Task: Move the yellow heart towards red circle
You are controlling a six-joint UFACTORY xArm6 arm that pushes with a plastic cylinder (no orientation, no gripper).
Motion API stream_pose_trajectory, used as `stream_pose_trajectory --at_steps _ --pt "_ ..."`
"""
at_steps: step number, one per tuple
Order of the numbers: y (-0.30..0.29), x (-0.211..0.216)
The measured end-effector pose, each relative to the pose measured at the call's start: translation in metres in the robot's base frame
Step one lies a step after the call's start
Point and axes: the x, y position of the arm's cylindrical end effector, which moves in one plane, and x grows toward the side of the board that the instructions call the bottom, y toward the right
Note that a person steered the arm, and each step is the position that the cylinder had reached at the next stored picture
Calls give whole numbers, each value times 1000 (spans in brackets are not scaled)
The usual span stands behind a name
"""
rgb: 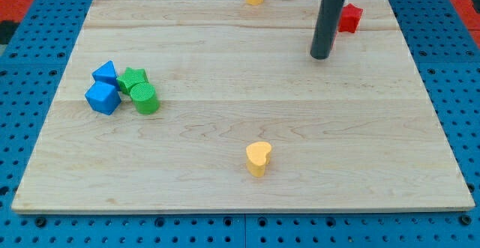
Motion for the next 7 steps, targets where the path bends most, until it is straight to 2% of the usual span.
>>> stream_pose_trajectory --at_steps 2,3,4,6,7 --pt "18 -41" --pt "14 6" --pt "10 78" --pt "-58 214" --pt "-82 255"
